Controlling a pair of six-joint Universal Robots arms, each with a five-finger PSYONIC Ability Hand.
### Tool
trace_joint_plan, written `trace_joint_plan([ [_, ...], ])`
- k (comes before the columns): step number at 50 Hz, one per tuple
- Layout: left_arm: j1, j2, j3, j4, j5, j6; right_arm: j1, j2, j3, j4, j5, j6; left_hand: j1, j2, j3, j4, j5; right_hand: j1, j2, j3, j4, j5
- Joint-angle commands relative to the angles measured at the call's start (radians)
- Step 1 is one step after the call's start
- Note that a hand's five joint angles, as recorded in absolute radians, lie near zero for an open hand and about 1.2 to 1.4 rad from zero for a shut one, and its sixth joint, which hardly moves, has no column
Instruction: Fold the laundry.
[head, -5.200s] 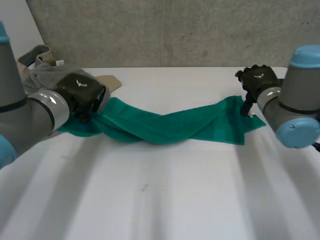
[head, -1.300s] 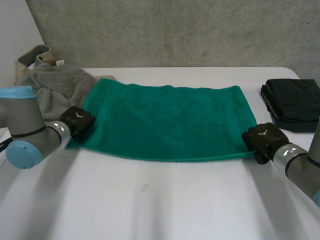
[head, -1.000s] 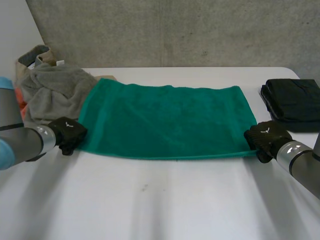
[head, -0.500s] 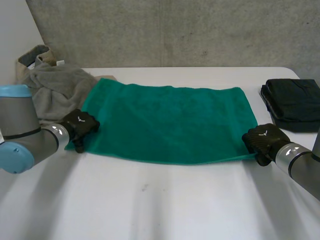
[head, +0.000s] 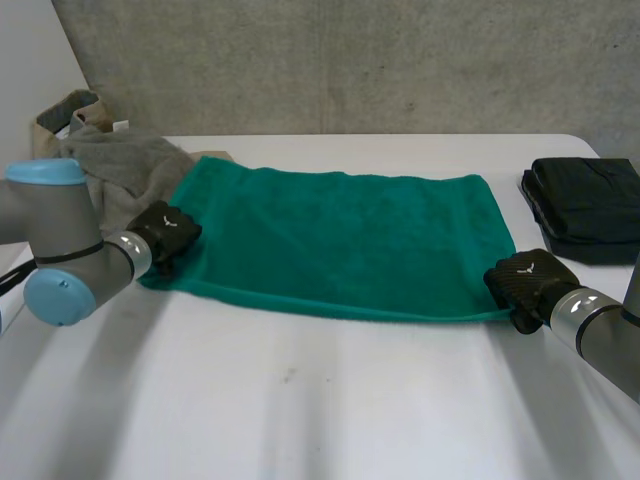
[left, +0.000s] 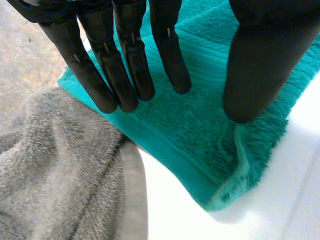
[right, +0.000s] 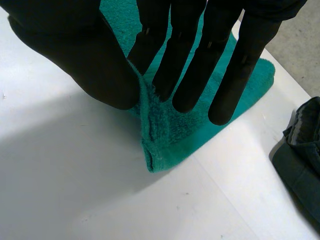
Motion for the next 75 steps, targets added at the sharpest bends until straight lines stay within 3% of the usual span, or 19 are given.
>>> trace_joint_plan([
  [1, -0.006, -0.002, 0.031, -0.011, 0.005, -0.03, 0.001, -0.002, 0.0, 0.0, 0.001, 0.0, 0.498, 0.507, 0.514, 0.514, 0.523, 0.248, 0.219, 0.204, 0.203, 0.2],
  [12, 0.025, 0.088, -0.058, -0.132, 0.01, -0.04, -0.002, -0.011, -0.006, 0.006, -0.001, 0.0, 0.499, 0.508, 0.515, 0.515, 0.524, 0.248, 0.219, 0.204, 0.203, 0.2],
  [14, 0.034, 0.119, -0.092, -0.144, 0.021, -0.043, -0.002, -0.013, -0.008, 0.006, -0.001, 0.0, 0.117, 0.126, 0.133, 0.133, 0.142, 0.248, 0.219, 0.204, 0.203, 0.2],
  [15, 0.042, 0.148, -0.131, -0.146, 0.034, -0.051, -0.001, -0.013, -0.008, 0.006, 0.001, 0.0, -0.252, -0.243, -0.235, -0.236, -0.227, 0.248, 0.219, 0.204, 0.203, 0.2],
  [16, 0.046, 0.16, -0.152, -0.144, 0.041, -0.054, -0.001, -0.013, -0.008, 0.006, 0.001, 0.0, -0.346, -0.336, -0.329, -0.33, -0.32, 0.248, 0.219, 0.204, 0.203, 0.2],
  [22, 0.057, 0.189, -0.236, -0.097, 0.09, -0.054, -0.002, -0.002, -0.014, 0.0, 0.005, 0.0, -0.399, -0.39, -0.383, -0.383, -0.374, 0.248, 0.219, 0.204, 0.203, 0.2],
  [40, 0.02, 0.034, -0.101, -0.046, 0.01, 0.015, -0.004, 0.016, -0.04, 0.006, 0.045, 0.015, -0.259, -0.249, -0.242, -0.243, -0.233, 0.248, 0.219, 0.204, 0.203, 0.2],
  [54, -0.027, -0.044, 0.057, -0.043, -0.039, -0.005, -0.002, 0.018, -0.034, 0.003, 0.045, 0.015, -0.174, -0.164, -0.157, -0.157, -0.148, 0.248, 0.219, 0.204, 0.203, 0.2],
  [59, -0.038, -0.067, 0.101, -0.045, -0.059, -0.011, -0.002, 0.018, -0.032, 0.003, 0.045, 0.014, -0.024, -0.015, -0.008, -0.008, 0.001, 0.248, 0.219, 0.204, 0.203, 0.2],
  [63, -0.041, -0.07, 0.12, -0.043, -0.059, -0.034, -0.004, 0.015, -0.032, 0.003, 0.045, 0.014, 0.427, 0.437, 0.444, 0.443, 0.453, 0.248, 0.219, 0.204, 0.203, 0.2],
  [68, -0.035, -0.013, 0.091, -0.073, -0.071, -0.06, -0.004, 0.009, -0.035, 0.009, 0.047, 0.014, 0.499, 0.508, 0.515, 0.515, 0.524, 0.248, 0.219, 0.204, 0.203, 0.2],
  [75, 0.022, 0.198, -0.17, -0.149, -0.062, -0.053, -0.019, -0.066, -0.032, 0.141, 0.028, -0.05, 0.499, 0.508, 0.515, 0.515, 0.524, 0.248, 0.219, 0.204, 0.203, 0.2],
])
